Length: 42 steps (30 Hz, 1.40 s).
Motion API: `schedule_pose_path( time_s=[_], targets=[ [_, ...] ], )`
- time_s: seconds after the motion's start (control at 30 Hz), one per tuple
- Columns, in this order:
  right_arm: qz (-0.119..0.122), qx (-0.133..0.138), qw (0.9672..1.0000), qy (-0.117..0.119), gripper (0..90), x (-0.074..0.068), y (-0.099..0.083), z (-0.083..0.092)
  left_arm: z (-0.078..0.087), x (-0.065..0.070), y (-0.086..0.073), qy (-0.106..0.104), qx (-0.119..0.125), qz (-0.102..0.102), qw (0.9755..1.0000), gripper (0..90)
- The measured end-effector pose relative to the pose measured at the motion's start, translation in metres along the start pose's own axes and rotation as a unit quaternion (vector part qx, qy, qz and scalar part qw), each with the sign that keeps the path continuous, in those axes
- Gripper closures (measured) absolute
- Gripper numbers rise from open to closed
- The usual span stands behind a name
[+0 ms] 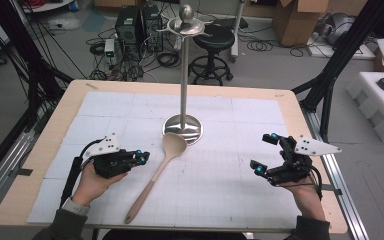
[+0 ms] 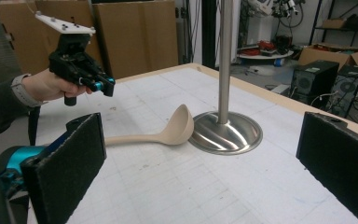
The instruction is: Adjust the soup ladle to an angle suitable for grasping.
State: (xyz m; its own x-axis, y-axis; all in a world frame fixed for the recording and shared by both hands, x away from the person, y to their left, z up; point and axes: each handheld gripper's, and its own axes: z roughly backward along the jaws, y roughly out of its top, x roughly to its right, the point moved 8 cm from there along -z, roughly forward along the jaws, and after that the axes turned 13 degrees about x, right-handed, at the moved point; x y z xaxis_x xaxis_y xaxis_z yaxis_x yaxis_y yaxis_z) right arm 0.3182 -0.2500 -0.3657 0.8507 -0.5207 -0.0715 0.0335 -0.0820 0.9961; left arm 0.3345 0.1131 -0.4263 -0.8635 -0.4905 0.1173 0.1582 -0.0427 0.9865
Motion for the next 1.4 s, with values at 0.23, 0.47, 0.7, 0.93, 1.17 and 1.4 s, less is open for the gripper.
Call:
schedule_pose_path(
  time_s=[0.23,0.47,0.7,0.93,1.17,1.4],
  targets=[
    [-0.001,-0.001,1.0,0.0,0.3,0.001,-0.001,0.0,-0.019,0.002,0.004,-0.005,-0.008,-0.008,0.9999,89.7],
    [-0.001,-0.003,1.0,0.006,0.3,0.002,-0.002,0.0,-0.037,0.004,0.008,-0.016,-0.017,-0.006,0.9997,89.9],
    [-0.005,-0.005,1.0,0.006,0.3,0.002,-0.003,0.001,-0.059,0.008,-0.006,-0.031,-0.058,-0.017,0.9977,90.0],
    [-0.005,-0.004,1.0,0.007,0.4,0.003,-0.003,0.001,-0.074,0.005,-0.018,-0.037,-0.084,-0.017,0.9957,90.0],
    [-0.008,-0.009,0.9999,0.009,0.3,0.003,-0.005,0.001,-0.082,0.0,-0.032,-0.041,-0.097,-0.009,0.9944,89.9],
    [-0.013,-0.013,0.9998,0.004,0.4,0.006,-0.009,0.0,-0.088,-0.003,-0.047,-0.028,-0.133,-0.016,0.9906,89.9]
  ],
)
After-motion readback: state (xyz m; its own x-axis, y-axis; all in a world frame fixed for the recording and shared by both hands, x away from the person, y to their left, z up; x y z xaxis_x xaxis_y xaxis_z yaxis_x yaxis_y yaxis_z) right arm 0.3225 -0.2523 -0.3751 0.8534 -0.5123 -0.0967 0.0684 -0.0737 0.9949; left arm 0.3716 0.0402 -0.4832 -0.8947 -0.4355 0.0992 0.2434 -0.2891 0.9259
